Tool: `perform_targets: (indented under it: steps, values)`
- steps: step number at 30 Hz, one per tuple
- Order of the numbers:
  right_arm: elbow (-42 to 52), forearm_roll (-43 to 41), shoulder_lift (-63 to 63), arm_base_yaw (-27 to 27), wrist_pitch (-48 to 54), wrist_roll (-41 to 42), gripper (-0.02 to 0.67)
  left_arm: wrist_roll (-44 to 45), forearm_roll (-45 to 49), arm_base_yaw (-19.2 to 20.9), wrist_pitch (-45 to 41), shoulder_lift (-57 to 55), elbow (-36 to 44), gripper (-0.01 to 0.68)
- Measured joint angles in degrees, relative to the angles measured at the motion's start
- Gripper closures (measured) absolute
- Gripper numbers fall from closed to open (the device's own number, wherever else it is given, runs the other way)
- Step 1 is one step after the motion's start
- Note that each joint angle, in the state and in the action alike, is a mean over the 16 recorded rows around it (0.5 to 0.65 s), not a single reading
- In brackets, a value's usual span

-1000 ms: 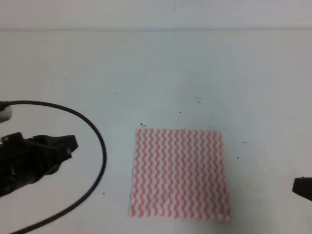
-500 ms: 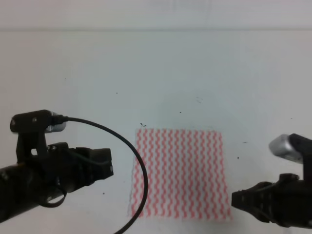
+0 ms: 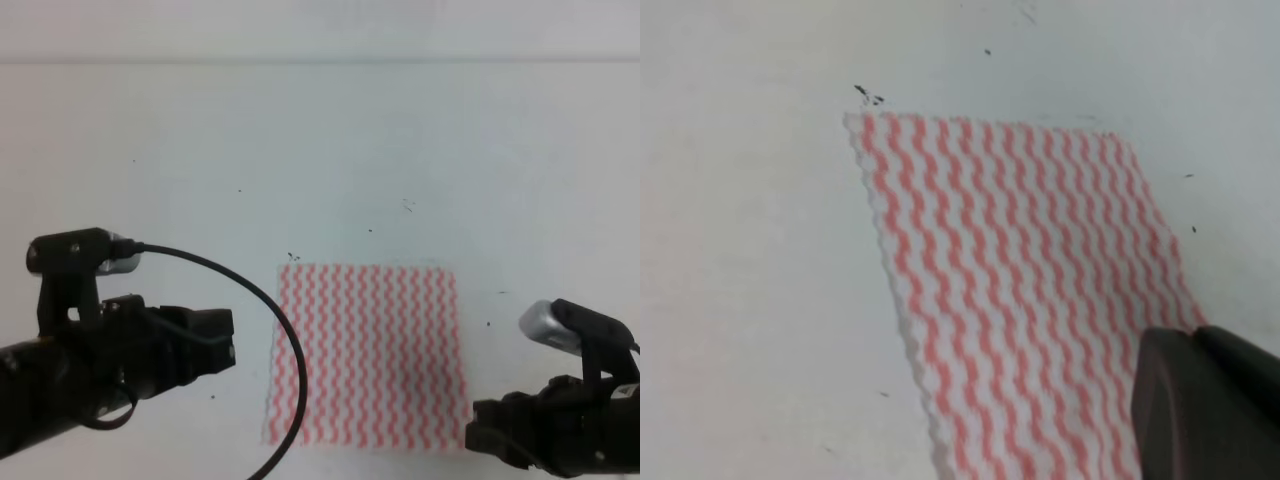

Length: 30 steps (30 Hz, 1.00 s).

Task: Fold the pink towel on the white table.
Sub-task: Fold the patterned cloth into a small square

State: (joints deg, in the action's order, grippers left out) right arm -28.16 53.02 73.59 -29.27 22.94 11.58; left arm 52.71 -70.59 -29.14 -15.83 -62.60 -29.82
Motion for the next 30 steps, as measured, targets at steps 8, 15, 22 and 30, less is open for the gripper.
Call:
perform_targets:
  steps: [8,15,22,30]
  values:
    - [-0.1,1.4,4.0,0.1,-1.3,-3.7,0.401,0.6,0.0,0.0,-0.5,0.0,0.0,0.679]
    - [-0.1,3.1,7.5,0.1,-1.4,-4.4,0.388,1.1,0.0,0.0,-0.6,0.0,0.0,0.679]
    - [-0.3,4.1,10.3,0.1,-1.6,-4.2,0.387,1.5,0.0,0.0,-0.9,0.1,0.0,0.678]
    - [-1.2,4.9,12.6,0.1,-2.0,-4.0,0.388,1.6,0.0,0.0,-1.0,0.1,0.0,0.678]
